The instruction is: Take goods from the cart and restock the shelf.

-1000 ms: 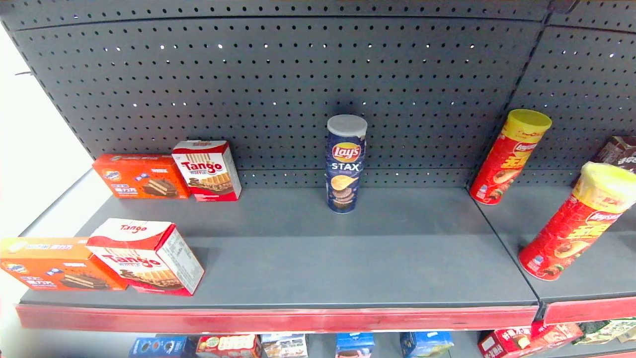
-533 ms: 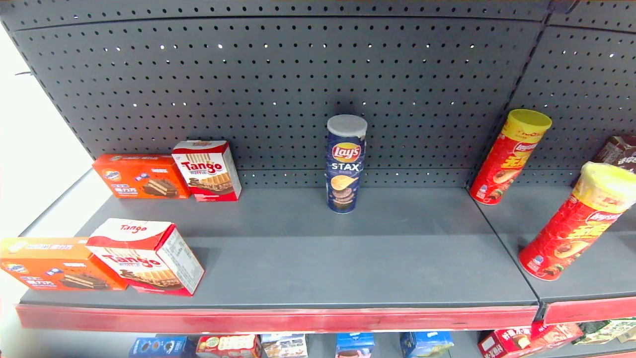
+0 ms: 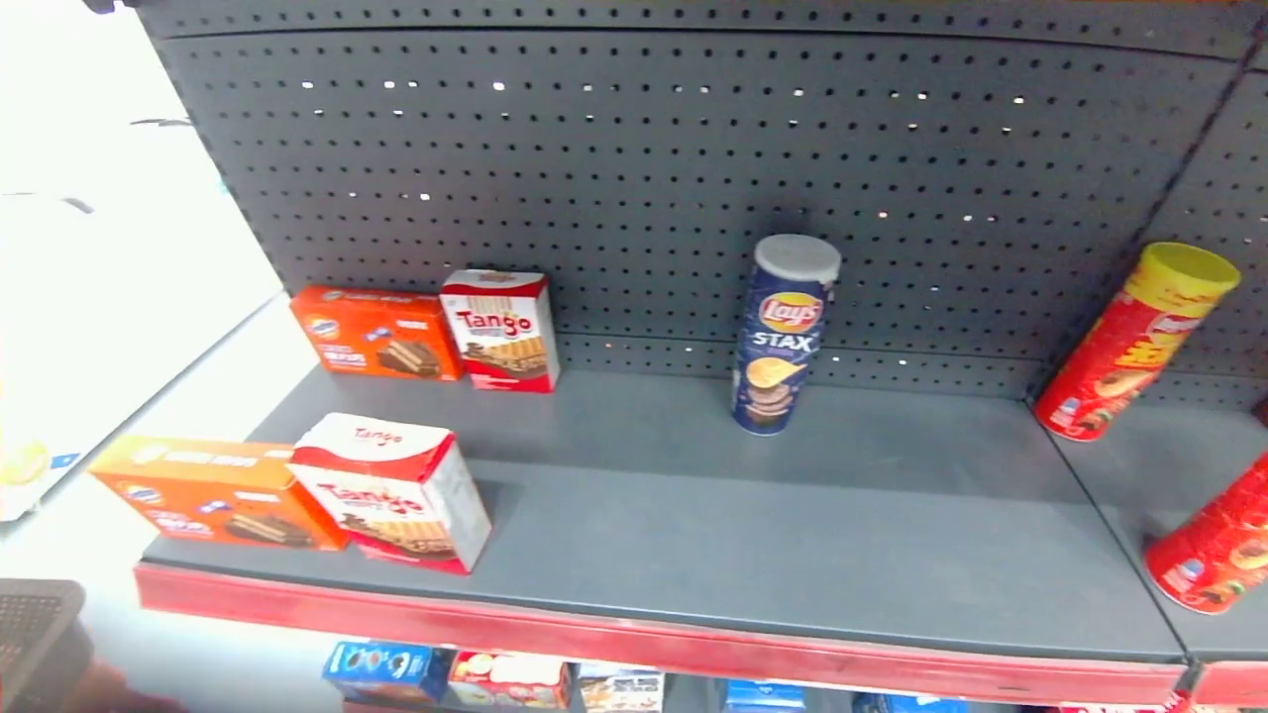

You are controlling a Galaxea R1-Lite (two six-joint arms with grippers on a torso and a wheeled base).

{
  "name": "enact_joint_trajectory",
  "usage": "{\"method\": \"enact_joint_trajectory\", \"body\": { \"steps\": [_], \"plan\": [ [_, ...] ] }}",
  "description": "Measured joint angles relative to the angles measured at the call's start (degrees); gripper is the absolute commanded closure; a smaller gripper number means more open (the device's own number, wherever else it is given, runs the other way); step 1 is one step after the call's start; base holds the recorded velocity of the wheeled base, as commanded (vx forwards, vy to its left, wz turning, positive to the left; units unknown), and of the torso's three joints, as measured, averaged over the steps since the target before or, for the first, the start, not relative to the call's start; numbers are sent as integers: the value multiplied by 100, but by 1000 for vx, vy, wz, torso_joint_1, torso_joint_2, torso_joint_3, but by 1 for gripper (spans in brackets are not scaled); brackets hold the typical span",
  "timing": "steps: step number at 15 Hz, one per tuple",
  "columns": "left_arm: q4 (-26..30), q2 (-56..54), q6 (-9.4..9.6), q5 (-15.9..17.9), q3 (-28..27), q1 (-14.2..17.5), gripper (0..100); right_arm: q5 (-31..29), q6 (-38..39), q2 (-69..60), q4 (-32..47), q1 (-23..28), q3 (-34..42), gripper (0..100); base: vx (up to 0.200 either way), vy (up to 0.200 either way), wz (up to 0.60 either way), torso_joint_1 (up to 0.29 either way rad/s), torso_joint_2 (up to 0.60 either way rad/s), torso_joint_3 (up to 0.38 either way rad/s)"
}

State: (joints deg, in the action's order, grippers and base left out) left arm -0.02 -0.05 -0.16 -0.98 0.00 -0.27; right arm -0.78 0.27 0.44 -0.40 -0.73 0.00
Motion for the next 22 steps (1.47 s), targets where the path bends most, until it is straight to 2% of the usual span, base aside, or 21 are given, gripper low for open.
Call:
{"method": "enact_joint_trajectory", "body": {
  "steps": [5, 19, 20, 22],
  "plan": [
    [-5, 0, 0, 2, 0, -2, 0, -4, 0, 0, -4, -1, 0, 0, 0, 0, 600, 2, -2, 2],
    [-9, 0, 6, -13, -5, 2, 0, -11, 9, 2, -2, -15, 0, 0, 0, 0, 0, 0, 0, 0],
    [2, 0, 13, -15, -44, -2, 0, -11, 9, 2, -2, -15, 0, 0, 0, 0, 0, 0, 0, 0],
    [201, 112, 26, -90, -507, -9, 0, -11, 6, 2, -2, -11, 0, 0, 0, 0, 0, 0, 0, 0]
  ]
}}
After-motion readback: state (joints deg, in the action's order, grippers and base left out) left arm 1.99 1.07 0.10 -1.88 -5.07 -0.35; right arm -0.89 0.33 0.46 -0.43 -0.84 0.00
